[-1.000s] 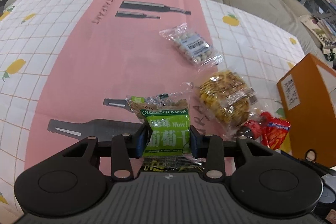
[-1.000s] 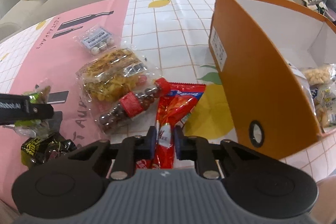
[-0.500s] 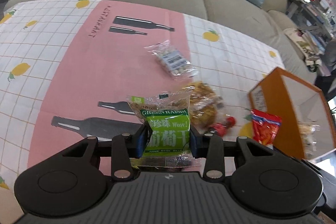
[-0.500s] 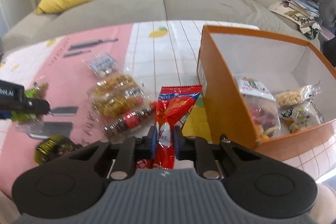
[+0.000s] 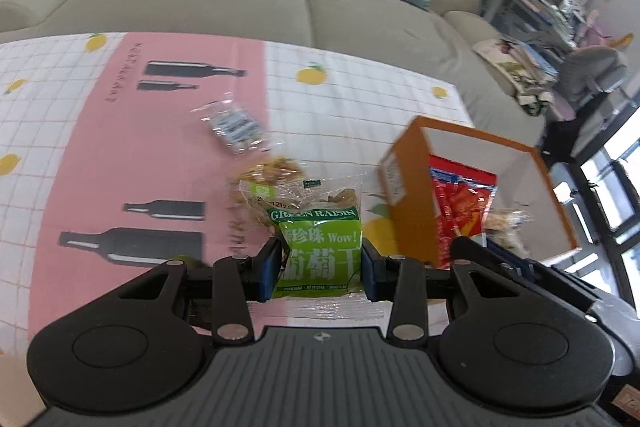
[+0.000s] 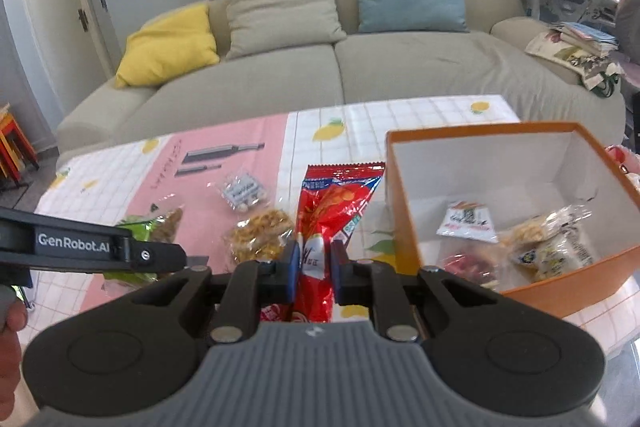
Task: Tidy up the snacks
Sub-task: 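Carry the raisin packet and red chili-strip bag over the orange box with both tools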
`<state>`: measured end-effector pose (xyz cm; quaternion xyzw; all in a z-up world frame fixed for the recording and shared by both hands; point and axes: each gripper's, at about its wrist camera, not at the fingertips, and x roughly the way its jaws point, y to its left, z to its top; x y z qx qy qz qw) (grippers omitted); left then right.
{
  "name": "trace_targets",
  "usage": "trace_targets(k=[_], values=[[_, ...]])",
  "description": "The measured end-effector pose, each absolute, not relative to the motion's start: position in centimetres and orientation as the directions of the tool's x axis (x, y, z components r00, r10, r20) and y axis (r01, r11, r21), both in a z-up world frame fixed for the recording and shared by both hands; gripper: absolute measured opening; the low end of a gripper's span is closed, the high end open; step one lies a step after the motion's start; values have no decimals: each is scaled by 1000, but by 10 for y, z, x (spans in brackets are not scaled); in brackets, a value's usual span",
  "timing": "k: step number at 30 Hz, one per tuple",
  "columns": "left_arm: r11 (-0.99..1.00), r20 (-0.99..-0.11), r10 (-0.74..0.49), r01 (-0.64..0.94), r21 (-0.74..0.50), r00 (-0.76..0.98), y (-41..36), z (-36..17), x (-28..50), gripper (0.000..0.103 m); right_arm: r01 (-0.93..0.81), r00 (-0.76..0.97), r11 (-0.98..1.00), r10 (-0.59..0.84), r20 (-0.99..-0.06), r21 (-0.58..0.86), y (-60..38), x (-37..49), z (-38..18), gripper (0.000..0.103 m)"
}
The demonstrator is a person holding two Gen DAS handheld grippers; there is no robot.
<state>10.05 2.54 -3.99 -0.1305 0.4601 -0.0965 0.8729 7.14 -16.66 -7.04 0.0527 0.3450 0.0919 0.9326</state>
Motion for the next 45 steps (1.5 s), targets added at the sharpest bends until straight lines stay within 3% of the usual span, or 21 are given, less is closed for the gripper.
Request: trace_targets(k=[15, 21, 24, 37, 45], values=[[884, -754, -461, 317, -344, 468, -85, -10, 130, 45, -100, 746, 977, 197, -636, 186, -275, 75, -24, 14], [861, -772, -480, 390, -325, 417, -131, -11, 160, 45, -123, 727, 986, 165, -667, 109, -318, 100, -14, 14], [857, -792, -468, 418, -301, 391, -149, -18, 175, 45, -126, 717, 992, 98, -691, 11, -330, 116, -18, 14], [827, -863, -440, 487, -281, 249, -216, -67, 236, 45, -191, 586, 972, 3, -811, -134, -380, 187, -71, 14], [851, -883, -428, 416, -321, 194, -238, -108, 277, 45, -277, 506, 945, -12, -863, -175, -396, 232, -107, 14]])
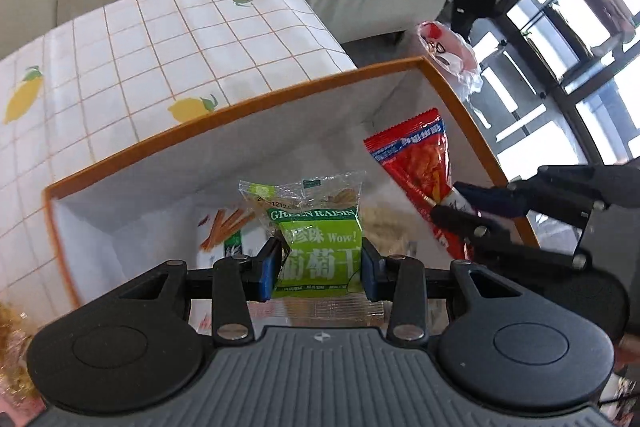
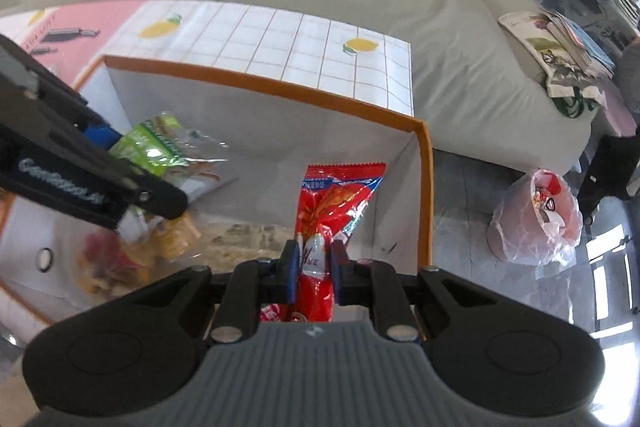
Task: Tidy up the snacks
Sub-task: 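Carry the raisin packet and red chili-strip bag over the orange box with both tools, then open both tools to drop the raisin packet and chili-strip bag into the box, then withdraw both tools from the box back toward the snack pile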
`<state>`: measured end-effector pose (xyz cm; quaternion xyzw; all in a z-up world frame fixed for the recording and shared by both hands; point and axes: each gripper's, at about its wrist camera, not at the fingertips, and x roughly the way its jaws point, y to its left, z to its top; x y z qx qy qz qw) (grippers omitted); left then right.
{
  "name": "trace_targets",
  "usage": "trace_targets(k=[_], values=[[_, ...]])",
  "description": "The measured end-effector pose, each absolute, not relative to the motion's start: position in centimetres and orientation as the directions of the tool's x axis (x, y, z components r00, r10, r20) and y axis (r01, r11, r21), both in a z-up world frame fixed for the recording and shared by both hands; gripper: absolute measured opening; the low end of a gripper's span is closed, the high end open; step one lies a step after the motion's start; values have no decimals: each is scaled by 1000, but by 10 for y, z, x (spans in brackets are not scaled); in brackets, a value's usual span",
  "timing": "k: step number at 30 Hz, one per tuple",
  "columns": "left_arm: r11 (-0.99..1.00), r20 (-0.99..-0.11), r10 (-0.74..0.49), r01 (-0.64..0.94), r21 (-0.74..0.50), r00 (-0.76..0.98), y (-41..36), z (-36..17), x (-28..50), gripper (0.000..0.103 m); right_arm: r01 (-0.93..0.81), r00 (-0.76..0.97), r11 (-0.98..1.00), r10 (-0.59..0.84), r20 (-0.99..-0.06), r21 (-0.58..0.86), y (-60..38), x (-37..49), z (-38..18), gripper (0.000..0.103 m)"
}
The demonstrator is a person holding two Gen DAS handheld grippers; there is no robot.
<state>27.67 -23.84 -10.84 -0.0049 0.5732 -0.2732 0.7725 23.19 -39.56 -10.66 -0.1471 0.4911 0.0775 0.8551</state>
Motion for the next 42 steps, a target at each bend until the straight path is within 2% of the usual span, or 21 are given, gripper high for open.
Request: trace_targets(k=[3, 8, 18, 22, 25, 26, 28, 30, 32, 36, 42], values=[[854, -883, -429, 403, -329, 189, -244, -116, 285, 45, -312, 503, 924, -38, -863, -222, -392, 243, -118, 14], [873, -912, -363, 413, -262, 189, -255, -132, 289, 45, -378, 489, 885, -59, -871, -273, -388, 259, -135, 14], [873, -934, -323, 429, -231, 152, -262, -144, 293, 48, -430, 438, 850, -99, -893, -305, -389, 271, -160, 20], [874, -927, -332, 428, -232, 175, -256, -137, 292, 70, -425, 434, 847, -118, -893, -319, -389, 270, -162, 24], [870, -918, -345, 432, -236, 194, -251, -126, 289, 78, -413, 449, 849, -125, -885, -330, -386, 267, -157, 34], [871, -916, -348, 431, -236, 201, -250, -123, 289, 82, -409, 457, 848, -129, -880, -337, -385, 265, -154, 42], [872, -910, -355, 426, -240, 215, -245, -114, 286, 83, -397, 467, 847, -146, -872, -355, -382, 263, -150, 52], [871, -903, -367, 423, -249, 225, -242, -104, 283, 83, -390, 478, 845, -154, -864, -366, -380, 260, -143, 53], [869, -893, -381, 421, -258, 239, -239, -92, 279, 83, -382, 488, 838, -174, -855, -389, -377, 257, -136, 64], [862, -872, -410, 424, -276, 266, -227, -65, 266, 83, -327, 497, 835, -246, -832, -443, -372, 250, -119, 65], [874, -839, -406, 421, -241, 363, -196, -21, 237, 83, -239, 528, 891, -214, -822, -385, -365, 233, -79, 65]])
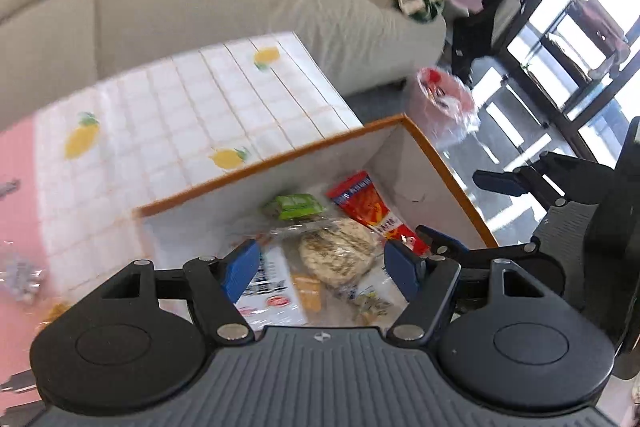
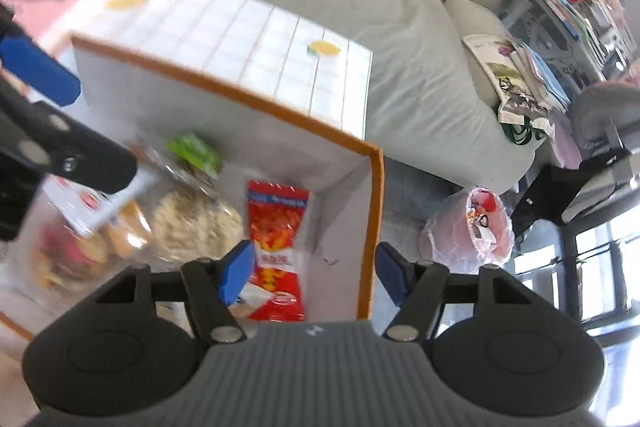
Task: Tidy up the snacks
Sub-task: 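Withdraw both tools from the box back toward the snack pile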
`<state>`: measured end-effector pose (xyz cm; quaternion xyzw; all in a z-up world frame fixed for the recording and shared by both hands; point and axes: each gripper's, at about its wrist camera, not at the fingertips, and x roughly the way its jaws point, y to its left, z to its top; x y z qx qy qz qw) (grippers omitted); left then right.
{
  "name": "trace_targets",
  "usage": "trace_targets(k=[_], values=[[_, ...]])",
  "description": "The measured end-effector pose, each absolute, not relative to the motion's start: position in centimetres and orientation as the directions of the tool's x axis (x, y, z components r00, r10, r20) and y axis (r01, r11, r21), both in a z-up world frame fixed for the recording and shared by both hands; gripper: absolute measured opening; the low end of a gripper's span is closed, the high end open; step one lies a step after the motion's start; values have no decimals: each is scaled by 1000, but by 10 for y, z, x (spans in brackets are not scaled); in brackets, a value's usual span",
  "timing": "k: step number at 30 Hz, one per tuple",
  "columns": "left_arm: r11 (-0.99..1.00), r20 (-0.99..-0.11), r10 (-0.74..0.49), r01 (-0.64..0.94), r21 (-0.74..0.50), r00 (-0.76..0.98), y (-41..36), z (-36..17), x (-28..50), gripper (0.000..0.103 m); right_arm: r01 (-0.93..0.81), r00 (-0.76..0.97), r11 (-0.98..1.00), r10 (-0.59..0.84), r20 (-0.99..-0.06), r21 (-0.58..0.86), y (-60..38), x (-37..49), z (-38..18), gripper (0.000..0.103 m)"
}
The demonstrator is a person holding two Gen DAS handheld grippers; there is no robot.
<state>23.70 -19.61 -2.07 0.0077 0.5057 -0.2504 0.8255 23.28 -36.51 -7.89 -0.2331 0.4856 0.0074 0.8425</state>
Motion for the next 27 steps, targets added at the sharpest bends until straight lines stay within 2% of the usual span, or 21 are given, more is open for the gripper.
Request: trace_targets(k=[13, 22, 27], values=[[911, -757, -397, 320, -259, 519, -91, 33, 156, 83, -208, 632, 968, 23, -774, -141, -286, 170, -13, 70], [944, -765, -329, 166, -286, 554, -15, 11, 120, 83, -164, 708, 986, 108, -698, -14, -224, 124, -12, 71], [951, -754, -307, 152, -270, 580, 15, -5, 100, 83, -132, 740, 991, 109, -664, 15, -196, 99, -23, 72]])
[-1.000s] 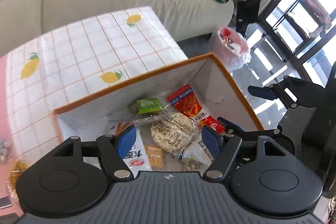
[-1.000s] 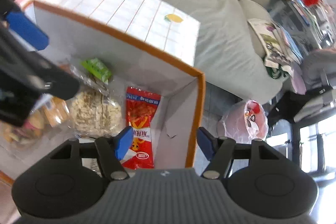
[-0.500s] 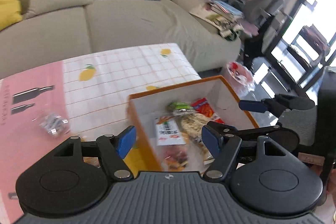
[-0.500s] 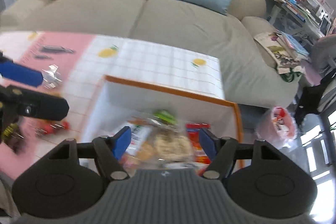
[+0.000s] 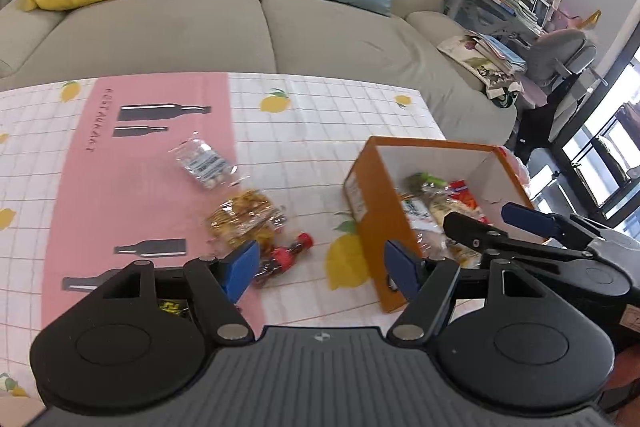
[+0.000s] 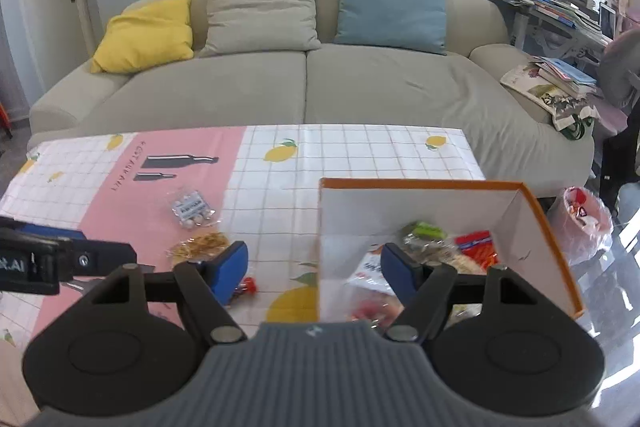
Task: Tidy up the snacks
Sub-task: 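Withdraw both tools from the box back toward the snack pile, then grasp the dark candy bag with the left tool while the right tool grasps the red-capped bottle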
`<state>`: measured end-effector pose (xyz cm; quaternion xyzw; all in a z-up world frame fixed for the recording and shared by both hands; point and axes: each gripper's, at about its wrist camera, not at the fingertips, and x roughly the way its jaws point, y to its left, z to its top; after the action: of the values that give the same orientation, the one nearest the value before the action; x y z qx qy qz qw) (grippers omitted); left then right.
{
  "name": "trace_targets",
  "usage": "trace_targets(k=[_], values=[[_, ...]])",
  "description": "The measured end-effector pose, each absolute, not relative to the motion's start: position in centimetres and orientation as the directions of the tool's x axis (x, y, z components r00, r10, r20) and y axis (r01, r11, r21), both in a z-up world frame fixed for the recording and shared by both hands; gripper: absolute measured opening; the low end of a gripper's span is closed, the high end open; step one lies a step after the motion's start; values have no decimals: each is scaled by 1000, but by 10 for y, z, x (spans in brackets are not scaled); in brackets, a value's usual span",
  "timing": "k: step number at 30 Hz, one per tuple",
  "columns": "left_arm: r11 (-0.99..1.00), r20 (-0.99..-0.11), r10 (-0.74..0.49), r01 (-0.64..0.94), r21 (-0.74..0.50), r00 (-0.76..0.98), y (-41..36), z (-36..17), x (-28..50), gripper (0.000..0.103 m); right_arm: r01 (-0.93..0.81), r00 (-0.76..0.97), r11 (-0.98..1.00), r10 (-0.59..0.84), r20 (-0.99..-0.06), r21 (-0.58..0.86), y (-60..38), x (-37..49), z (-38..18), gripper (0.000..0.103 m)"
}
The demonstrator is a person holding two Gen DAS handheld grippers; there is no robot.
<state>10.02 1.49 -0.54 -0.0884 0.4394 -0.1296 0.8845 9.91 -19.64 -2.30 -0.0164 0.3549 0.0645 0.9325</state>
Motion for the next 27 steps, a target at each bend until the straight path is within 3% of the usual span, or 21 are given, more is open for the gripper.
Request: trace_targets(k=[9, 27], values=[[946, -733, -310, 118, -302, 605, 55, -34, 71, 83, -156, 778, 988, 136, -614, 21, -157, 68, -52, 72], [940, -775, -324, 96, -326, 543, 87, -105, 73, 83, -204, 676, 978, 170, -717, 40, -127, 76, -130, 71]])
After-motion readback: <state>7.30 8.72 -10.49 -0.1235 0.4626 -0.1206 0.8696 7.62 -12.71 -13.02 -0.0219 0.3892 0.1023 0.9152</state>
